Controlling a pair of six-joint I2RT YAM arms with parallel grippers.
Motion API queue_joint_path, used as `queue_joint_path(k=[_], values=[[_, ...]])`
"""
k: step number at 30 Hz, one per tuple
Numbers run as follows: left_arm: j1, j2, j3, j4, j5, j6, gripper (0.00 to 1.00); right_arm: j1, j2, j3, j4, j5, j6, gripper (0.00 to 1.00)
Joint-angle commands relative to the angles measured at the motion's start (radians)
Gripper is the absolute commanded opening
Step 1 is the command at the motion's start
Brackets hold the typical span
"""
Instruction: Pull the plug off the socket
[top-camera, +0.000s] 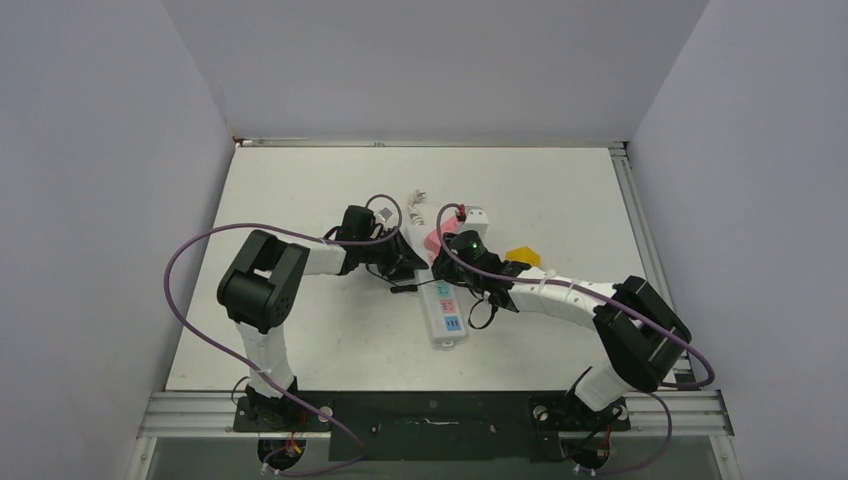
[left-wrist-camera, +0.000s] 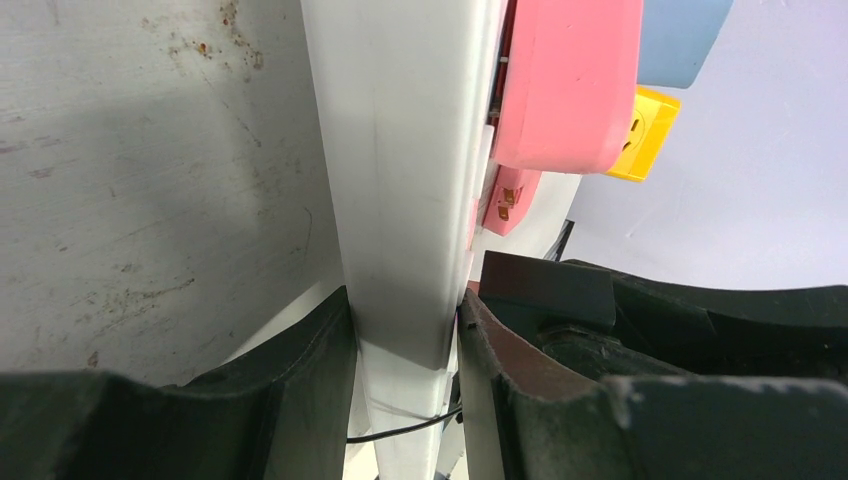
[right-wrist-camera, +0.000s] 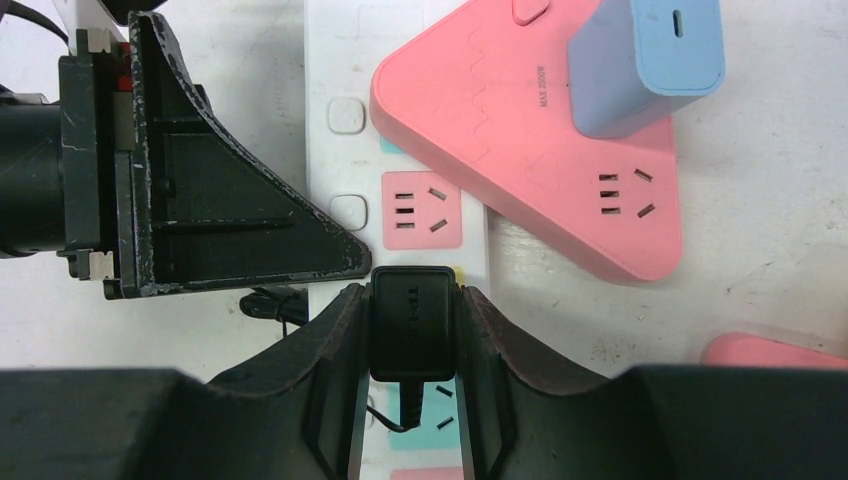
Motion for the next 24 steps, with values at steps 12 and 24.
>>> queue_joint_path(k=[12, 24], values=[[-0.002, 0.011, 0.002, 0.026, -0.016, -0.004, 0.00, -0.072, -0.089, -0.041, 0.121, -0.099, 0.063, 0.05], [-0.002, 0.010, 0.003, 0.019, -0.019, 0.001, 0.00, -0.078, -0.106, -0.049, 0.118, -0.104, 0.062, 0.05]])
